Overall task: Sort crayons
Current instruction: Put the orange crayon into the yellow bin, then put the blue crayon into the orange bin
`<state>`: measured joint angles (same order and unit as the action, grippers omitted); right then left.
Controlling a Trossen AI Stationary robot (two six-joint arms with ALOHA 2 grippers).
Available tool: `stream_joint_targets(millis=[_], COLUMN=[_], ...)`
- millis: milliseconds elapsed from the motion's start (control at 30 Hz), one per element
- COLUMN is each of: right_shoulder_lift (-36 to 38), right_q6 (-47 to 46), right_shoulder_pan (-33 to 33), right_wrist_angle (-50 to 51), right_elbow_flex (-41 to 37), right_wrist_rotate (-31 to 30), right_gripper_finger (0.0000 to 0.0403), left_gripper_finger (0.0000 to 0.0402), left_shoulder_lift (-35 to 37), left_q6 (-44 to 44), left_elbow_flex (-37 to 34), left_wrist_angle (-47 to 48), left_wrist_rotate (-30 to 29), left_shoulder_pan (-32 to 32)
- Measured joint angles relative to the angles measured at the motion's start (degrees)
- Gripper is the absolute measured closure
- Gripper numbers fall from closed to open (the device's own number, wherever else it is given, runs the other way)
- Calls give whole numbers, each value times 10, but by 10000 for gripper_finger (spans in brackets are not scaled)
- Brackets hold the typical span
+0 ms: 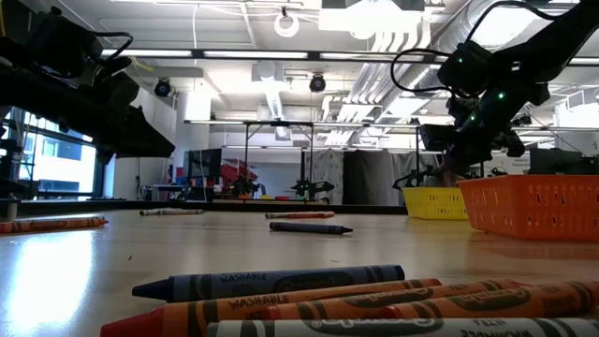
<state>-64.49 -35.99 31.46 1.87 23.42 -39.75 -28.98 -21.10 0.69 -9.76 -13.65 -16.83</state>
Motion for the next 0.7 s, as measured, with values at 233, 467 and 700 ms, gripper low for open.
stream_joint_targets(millis=[233,467,700], right_shoulder_lift=[0,0,0], right_q6=[0,-1,2], right_shoulder_pan=[0,0,-40], right_wrist_angle=[2,2,-1], right_elbow_flex=[0,15,83], right_wrist_rotate=[10,99,270], right_gripper_finger=[308,306,307], left_gripper_finger=[314,314,314], left_shoulder_lift=[0,0,0], left_q6=[0,1,1], left_elbow_flex=[0,0,0], left_wrist_angle=[0,0,0], left_wrist_rotate=[0,0,0], left_shoulder_pan=[0,0,0])
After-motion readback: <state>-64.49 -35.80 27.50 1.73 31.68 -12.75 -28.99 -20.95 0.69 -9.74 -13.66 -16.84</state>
